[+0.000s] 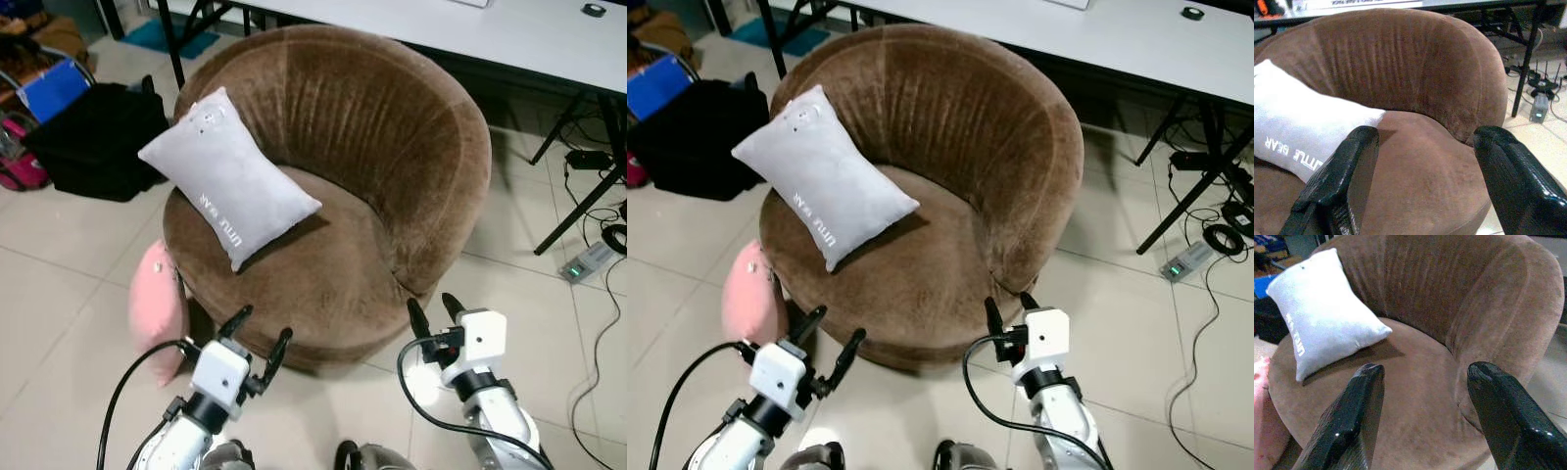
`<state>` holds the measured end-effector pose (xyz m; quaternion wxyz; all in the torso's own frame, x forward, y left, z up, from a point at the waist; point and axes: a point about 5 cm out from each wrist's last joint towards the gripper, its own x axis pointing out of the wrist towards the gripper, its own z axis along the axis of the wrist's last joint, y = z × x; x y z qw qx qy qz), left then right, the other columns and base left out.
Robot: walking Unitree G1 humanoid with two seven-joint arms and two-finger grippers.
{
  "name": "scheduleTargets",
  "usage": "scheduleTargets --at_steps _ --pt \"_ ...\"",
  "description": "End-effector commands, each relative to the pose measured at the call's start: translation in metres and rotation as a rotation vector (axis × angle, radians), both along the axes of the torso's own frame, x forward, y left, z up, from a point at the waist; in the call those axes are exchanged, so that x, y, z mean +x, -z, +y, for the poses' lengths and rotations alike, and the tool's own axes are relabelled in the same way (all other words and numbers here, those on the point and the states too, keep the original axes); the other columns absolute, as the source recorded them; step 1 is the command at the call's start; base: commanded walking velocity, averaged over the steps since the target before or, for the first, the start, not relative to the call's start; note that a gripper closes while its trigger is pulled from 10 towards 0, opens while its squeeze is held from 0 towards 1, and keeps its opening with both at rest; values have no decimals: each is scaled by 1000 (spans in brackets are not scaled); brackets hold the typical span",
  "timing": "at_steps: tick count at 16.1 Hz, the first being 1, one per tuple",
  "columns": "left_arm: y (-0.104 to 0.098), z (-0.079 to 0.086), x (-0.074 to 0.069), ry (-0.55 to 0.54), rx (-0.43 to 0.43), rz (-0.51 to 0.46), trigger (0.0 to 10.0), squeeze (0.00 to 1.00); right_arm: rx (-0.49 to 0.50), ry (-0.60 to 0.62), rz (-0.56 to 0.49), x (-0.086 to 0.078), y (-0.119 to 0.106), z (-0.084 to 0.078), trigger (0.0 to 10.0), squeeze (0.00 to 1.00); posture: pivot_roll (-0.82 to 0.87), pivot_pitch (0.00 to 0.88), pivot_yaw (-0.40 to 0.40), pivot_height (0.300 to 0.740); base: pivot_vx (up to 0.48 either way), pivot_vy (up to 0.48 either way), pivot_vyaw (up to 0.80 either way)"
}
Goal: Move the pillow to the sofa from floor
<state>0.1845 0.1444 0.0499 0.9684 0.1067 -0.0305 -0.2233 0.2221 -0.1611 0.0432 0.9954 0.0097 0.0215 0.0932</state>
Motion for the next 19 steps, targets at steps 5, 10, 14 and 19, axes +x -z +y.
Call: scheduleTargets --at_steps 5,10,14,19 --pt "16 15 -11 -65 39 38 10000 0 -8 -31 6 11 0 8 10000 0 -47 90 -44 740 0 -182 0" --pt "3 19 0 -88 -25 -9 10000 0 -19 -64 27 14 3 11 10000 0 -38 81 -56 740 0 -135 0" --pt "2 20 -1 -93 -37 -5 10000 0 -21 -69 37 14 5 12 10000 0 -41 83 -61 740 0 0 0" --pt "1 17 0 -106 -56 4 10000 0 -18 -63 55 15 6 9 10000 0 -43 91 -65 740 0 0 0"
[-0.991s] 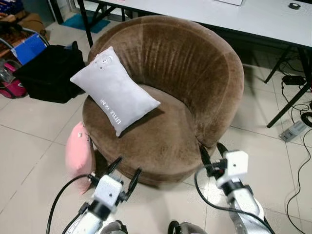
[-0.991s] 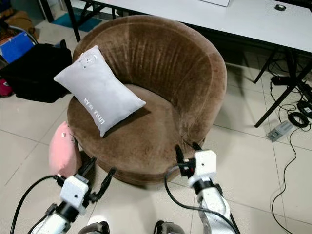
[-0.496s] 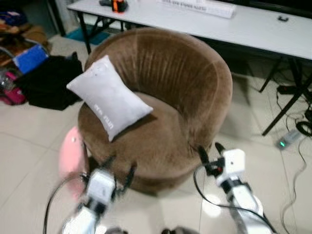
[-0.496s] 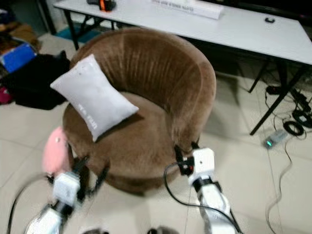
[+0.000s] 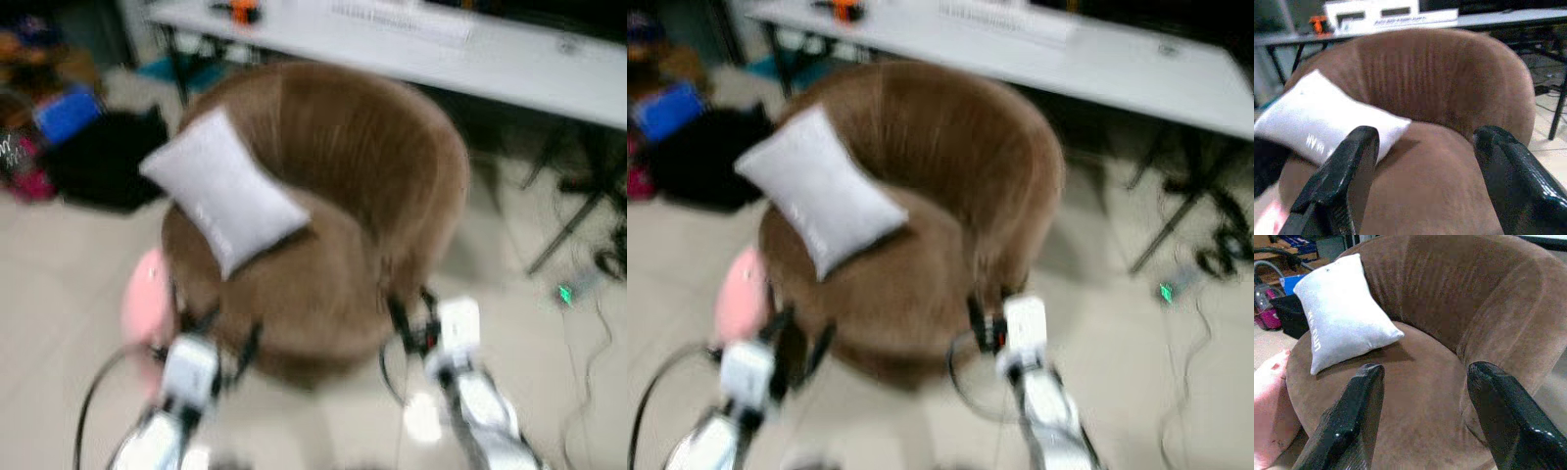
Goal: Move the pillow to the sofa from floor
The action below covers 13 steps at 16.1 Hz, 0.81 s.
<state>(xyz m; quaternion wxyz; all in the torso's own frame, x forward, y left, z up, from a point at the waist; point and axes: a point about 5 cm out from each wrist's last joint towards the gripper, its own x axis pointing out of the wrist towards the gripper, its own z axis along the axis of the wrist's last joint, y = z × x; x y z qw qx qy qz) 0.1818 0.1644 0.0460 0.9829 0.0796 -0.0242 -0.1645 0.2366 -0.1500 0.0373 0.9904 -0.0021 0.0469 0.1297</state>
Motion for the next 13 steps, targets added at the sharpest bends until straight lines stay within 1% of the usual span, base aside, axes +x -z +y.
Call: scheduleTargets --at_steps 1,4,5,6,7,8,9,10,12,13 --pt "-3 -2 3 2 9 -1 10000 0 8 10 10 0 1 -3 10000 0 -43 94 -67 740 0 0 0" --pt "-3 -3 6 -27 23 14 10000 0 12 7 20 -1 1 -4 10000 0 -42 104 -73 740 -429 0 0" --pt "-5 -5 19 -26 15 20 10000 0 12 7 23 -1 2 -4 10000 0 -44 105 -72 740 -431 0 0" --pt "-11 -9 61 -21 37 25 10000 0 13 8 28 0 2 -5 10000 0 -44 108 -73 740 -420 240 0" --pt "-19 -14 85 -21 49 27 10000 0 20 9 31 1 2 -4 10000 0 -47 110 -73 740 -420 240 0" --pt "-20 -15 94 -40 83 34 10000 0 21 7 30 1 1 -5 10000 0 -51 116 -74 740 -435 0 0" --pt "-20 -14 96 -54 122 36 10000 0 21 6 31 1 1 -5 10000 0 -53 117 -75 740 -480 0 0" --pt "-18 -14 96 -60 141 42 10000 0 21 5 35 0 1 -5 10000 0 -54 118 -75 740 -480 0 0" --pt "-18 -16 98 -54 104 49 10000 0 22 4 39 -1 2 -5 10000 0 -56 118 -76 740 -480 0 0" --pt "-21 -16 98 -48 78 18 10000 0 23 3 41 -1 2 -6 10000 0 -57 117 -78 740 0 0 0"
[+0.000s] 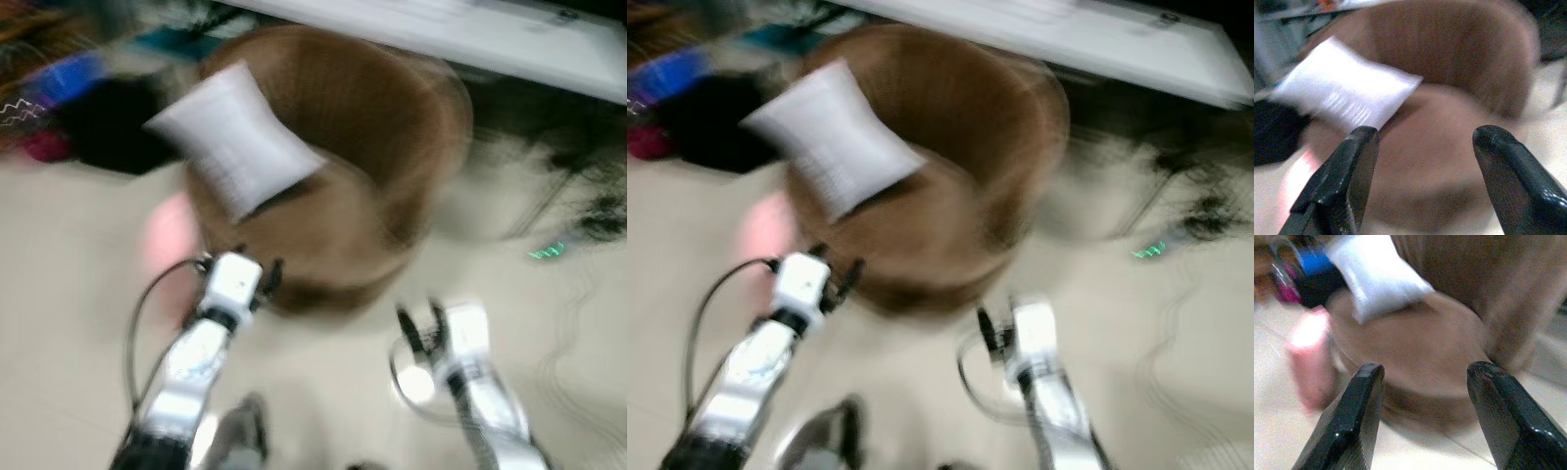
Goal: Move the pillow to the sofa from floor
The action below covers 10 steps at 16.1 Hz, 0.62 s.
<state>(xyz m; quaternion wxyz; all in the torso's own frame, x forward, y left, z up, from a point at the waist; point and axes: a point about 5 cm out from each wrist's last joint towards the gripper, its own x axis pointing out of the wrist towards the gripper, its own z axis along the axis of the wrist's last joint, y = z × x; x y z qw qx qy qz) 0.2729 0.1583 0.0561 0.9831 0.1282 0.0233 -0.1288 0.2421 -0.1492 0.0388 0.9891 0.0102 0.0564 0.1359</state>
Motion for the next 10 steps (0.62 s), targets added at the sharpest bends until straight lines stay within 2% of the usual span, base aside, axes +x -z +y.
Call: scheduleTargets --at_steps 1,7,10 --pt "-12 -10 7 40 -62 -54 10000 0 1 12 21 -7 4 -6 10000 0 -56 117 -79 740 0 0 0" --pt "-11 -12 4 43 -131 -52 10000 0 -4 8 32 -9 5 -8 10000 0 -59 122 -85 740 0 0 0" --pt "-10 -13 5 33 -135 -38 10000 0 -4 5 42 -11 6 -9 10000 0 -58 123 -89 740 -341 318 0"
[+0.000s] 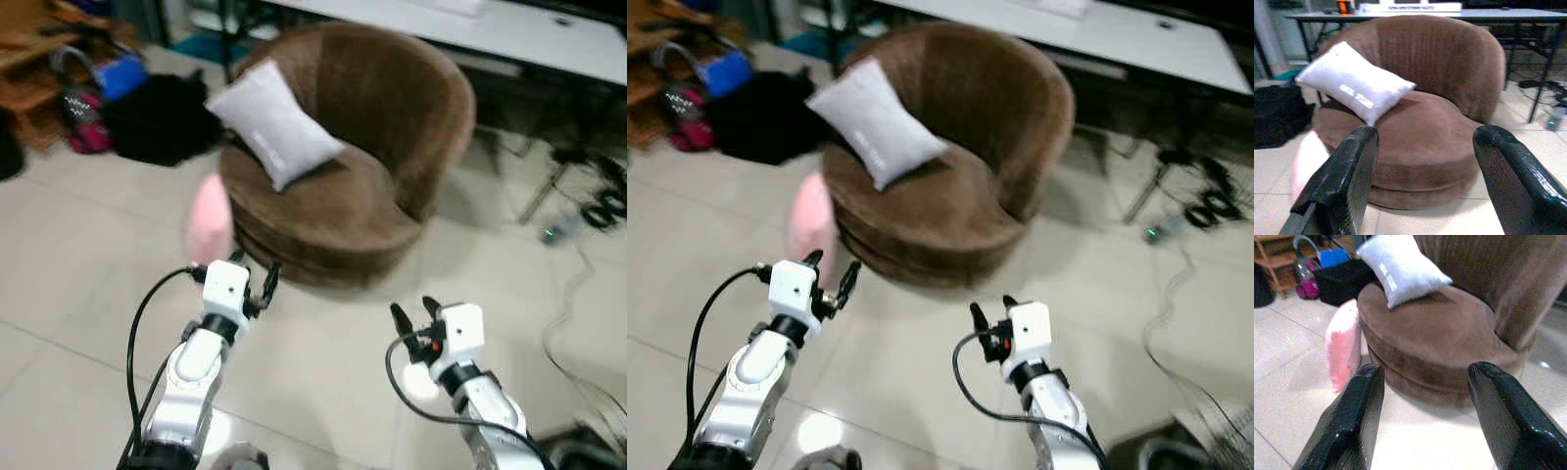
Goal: Move the pillow to the sofa from floor
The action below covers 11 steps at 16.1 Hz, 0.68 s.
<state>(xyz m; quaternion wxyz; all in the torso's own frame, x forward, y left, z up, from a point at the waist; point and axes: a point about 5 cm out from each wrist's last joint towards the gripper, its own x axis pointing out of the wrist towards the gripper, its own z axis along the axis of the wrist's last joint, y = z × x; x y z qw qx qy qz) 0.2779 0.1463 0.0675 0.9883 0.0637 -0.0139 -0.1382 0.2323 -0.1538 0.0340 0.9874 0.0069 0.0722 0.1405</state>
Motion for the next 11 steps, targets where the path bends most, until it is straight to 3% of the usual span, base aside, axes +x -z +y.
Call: scheduleTargets --at_steps 1,11 --pt "1 -2 0 3 11 13 10000 0 6 15 14 -1 1 -4 10000 0 -57 122 -92 740 -356 326 0" --pt "0 -6 2 -4 -43 15 10000 0 -1 -4 31 -2 3 -5 10000 0 -51 110 -105 740 0 0 0"
